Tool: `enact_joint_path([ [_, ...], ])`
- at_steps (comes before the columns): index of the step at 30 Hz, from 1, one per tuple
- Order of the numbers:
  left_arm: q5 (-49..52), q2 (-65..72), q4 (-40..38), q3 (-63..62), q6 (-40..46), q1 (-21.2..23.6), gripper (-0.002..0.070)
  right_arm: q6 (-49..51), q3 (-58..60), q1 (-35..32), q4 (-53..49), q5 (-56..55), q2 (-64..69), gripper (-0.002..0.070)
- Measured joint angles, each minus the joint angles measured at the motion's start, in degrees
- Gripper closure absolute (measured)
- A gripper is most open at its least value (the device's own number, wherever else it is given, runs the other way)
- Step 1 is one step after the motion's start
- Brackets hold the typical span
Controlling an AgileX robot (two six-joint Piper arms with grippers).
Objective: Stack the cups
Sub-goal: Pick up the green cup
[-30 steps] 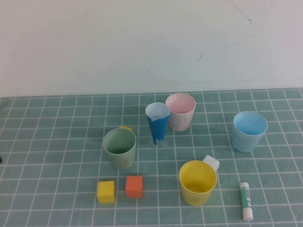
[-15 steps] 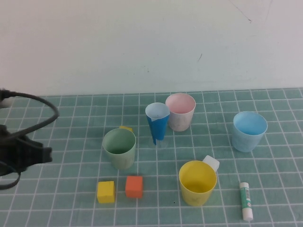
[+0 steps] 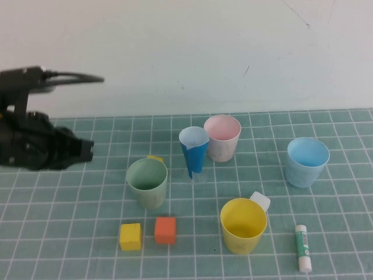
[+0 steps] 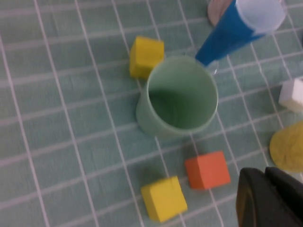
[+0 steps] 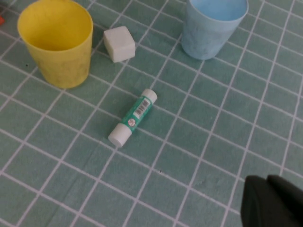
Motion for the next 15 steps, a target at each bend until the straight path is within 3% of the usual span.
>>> enact_joint_path([
  [7,2.23,6.01,0.04,-11.57,-1.75,-0.43,0.0677,-4.28,0.05,0.00,5.10,-0.52,0.00,0.0679],
  [15,4.57,11.33,4.89,-20.68,-2.69,-9.23,0.0677,-9.79,-1.91,0.00,10.95,0.98,8.71,0.0679],
])
